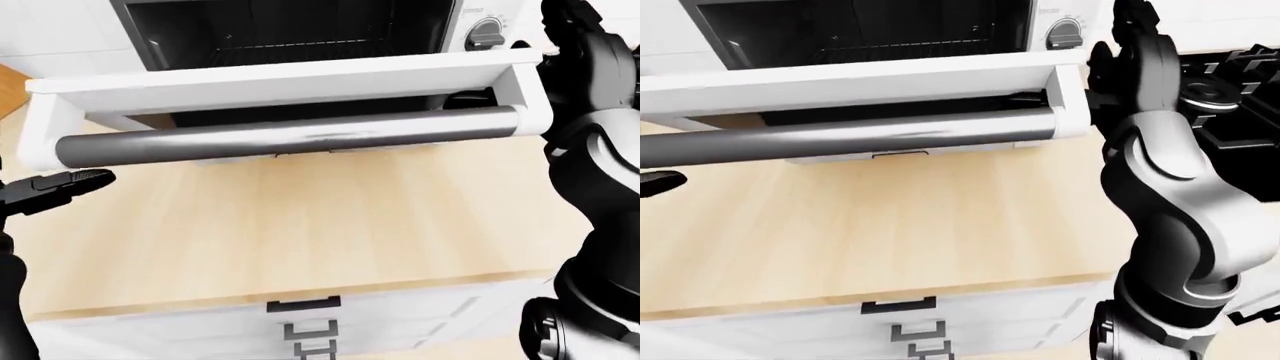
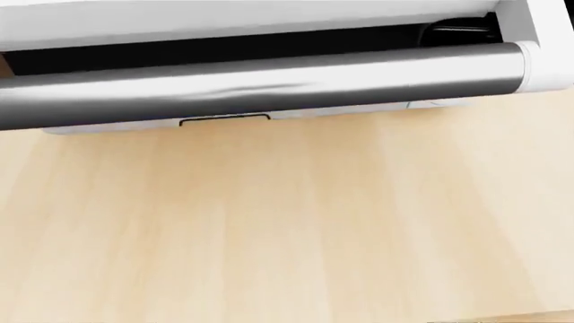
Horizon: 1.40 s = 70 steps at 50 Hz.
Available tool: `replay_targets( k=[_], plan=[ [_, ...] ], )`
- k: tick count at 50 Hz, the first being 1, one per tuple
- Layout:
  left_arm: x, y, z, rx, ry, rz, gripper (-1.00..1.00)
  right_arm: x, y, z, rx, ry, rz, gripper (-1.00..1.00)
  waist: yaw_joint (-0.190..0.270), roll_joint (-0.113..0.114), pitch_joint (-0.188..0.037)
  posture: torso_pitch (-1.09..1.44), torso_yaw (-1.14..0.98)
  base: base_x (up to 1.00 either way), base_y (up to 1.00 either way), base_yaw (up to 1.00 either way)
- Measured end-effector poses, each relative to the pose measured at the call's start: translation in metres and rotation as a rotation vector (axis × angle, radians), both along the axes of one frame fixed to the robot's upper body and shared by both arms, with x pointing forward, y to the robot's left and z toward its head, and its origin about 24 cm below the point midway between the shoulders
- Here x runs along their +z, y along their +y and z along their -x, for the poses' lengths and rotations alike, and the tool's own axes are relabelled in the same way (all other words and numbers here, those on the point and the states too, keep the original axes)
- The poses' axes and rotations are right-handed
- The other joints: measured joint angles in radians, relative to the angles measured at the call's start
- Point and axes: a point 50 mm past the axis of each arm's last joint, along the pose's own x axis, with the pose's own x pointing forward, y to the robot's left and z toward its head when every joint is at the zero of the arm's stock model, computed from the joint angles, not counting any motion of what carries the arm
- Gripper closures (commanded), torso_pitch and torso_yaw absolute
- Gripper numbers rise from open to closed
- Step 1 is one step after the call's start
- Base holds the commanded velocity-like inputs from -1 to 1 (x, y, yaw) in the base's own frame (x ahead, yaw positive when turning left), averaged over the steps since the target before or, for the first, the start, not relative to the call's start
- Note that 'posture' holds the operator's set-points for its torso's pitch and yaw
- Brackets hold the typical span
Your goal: Close the toaster oven door.
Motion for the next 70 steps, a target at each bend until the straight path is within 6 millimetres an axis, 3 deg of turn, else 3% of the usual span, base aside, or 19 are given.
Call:
replay_targets(
  k=[42, 60, 70],
  plan=[
    [-0.014, -0.033, -0.001, -0.11, 0.04, 0.021, -1.0, 0.026, -0.002, -0.036, -0.003, -0.002, 0.078, -1.0, 0.001, 0.004, 0.0, 0.0, 0.0, 0.0, 0.0, 0.0],
    [-0.009, -0.052, 0.003, -0.155, 0.052, 0.032, -1.0, 0.031, -0.004, -0.045, -0.008, -0.001, 0.101, -1.0, -0.001, 0.002, -0.002, 0.0, 0.0, 0.0, 0.0, 0.0],
    [-0.023, -0.068, 0.004, -0.207, 0.094, 0.059, -1.0, 0.033, -0.006, -0.05, -0.013, -0.005, 0.107, -1.0, -0.001, 0.001, -0.002, 0.0, 0.0, 0.0, 0.0, 0.0]
  ],
)
